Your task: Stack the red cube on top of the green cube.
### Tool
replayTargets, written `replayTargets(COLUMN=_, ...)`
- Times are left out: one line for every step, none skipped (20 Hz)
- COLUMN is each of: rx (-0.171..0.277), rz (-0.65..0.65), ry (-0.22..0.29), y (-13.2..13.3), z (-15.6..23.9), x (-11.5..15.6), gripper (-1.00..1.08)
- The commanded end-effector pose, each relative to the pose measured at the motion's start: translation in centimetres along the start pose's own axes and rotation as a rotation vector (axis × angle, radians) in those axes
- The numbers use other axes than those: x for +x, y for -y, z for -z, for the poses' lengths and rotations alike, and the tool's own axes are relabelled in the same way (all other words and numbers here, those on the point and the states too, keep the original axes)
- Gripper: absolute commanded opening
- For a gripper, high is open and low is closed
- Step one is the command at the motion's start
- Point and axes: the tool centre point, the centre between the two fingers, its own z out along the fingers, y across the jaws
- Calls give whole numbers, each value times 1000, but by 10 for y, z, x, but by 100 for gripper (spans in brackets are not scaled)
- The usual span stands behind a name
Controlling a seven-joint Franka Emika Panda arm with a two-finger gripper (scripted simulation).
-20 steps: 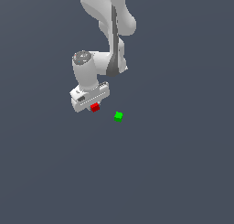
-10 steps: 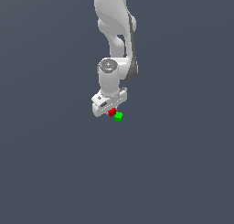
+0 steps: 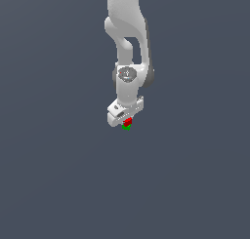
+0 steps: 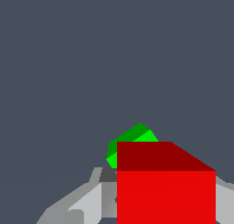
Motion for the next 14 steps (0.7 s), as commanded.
replayTargets(rx=0, rz=0, ry=0, y=2, z=-1, x=2, gripper=-100)
replayTargets(rx=0, rz=0, ry=0, y=1, z=-1, x=2, gripper=-100)
replayTargets(rx=0, rz=0, ry=0, y=1, z=-1, x=2, gripper=-100)
replayTargets(rx=0, rz=0, ry=0, y=0, z=0, x=2, gripper=-100)
replayTargets(rx=0, rz=0, ry=0, y=0, z=0, x=2, gripper=100)
replayTargets(rx=0, rz=0, ry=0, y=0, z=0, x=2, gripper=100)
replayTargets(rx=0, rz=0, ry=0, y=0, z=0, x=2, gripper=100)
replayTargets(rx=0, rz=0, ry=0, y=0, z=0, x=2, gripper=100)
replayTargets(rx=0, rz=0, ry=0, y=0, z=0, x=2, gripper=100)
replayTargets(rx=0, rz=0, ry=0, y=0, z=0, x=2, gripper=100)
replayTargets(rx=0, rz=0, ry=0, y=0, z=0, x=2, gripper=100)
replayTargets(rx=0, rz=0, ry=0, y=0, z=0, x=2, gripper=100)
replayTargets(rx=0, rz=0, ry=0, y=0, z=0, x=2, gripper=100)
replayTargets(rx=0, rz=0, ry=0, y=0, z=0, x=2, gripper=100)
